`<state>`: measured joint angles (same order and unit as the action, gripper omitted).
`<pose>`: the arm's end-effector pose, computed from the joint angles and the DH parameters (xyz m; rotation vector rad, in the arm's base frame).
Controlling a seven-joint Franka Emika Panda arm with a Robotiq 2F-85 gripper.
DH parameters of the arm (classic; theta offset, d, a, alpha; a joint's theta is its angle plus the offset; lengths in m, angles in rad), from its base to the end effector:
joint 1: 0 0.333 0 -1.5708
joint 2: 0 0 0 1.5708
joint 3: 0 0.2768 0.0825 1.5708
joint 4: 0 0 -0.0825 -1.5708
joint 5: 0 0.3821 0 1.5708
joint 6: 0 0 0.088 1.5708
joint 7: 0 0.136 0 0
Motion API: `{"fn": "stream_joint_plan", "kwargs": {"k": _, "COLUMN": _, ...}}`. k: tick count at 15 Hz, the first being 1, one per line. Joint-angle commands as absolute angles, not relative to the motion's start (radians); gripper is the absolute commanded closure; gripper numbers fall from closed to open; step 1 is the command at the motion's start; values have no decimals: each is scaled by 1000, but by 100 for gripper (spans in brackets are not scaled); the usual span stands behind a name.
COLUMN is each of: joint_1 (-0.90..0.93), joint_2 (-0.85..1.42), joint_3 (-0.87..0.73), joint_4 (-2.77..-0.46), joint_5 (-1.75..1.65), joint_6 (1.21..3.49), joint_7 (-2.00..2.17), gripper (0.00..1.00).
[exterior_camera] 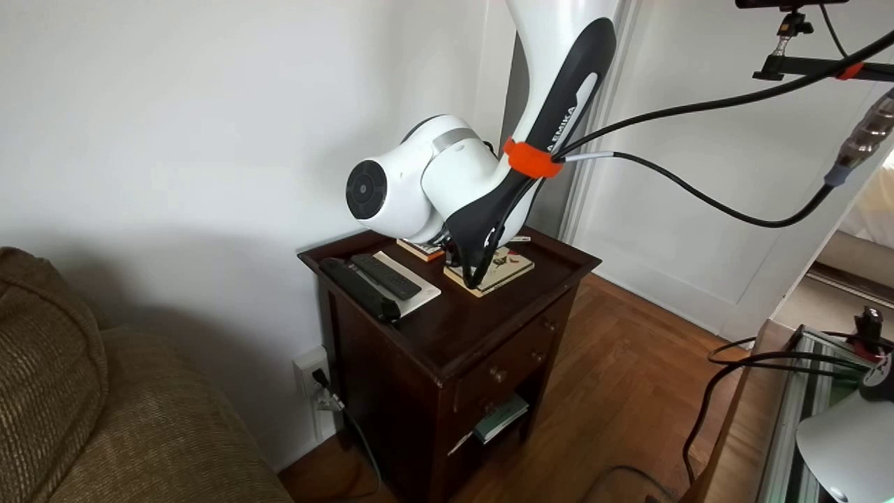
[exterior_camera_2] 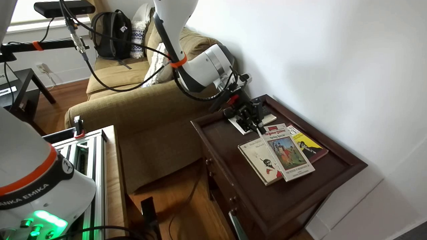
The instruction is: Pick up the white book and put it on the brown book, pick up the brown and white book and put it on the stacked white book
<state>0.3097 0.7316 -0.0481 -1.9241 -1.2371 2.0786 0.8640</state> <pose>0.5443 0.0688 0.0492 2.0986 0.4089 0.0599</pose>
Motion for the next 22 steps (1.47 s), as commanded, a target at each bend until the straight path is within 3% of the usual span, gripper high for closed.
{"fn": "stream_joint_plan", "kwargs": {"k": 1, "joint_1": 295, "joint_2": 762, "joint_3": -24, "joint_4": -1892, "joint_5": -1312, "joint_6": 2017, "joint_7": 899, "gripper": 96}}
{"fn": "stream_joint_plan", "kwargs": {"k": 22, "joint_1": 268, "joint_2": 763, "joint_3": 51, "joint_4": -1885, "joint_5": -1436, "joint_6": 1800, "joint_7": 900, "gripper": 96}}
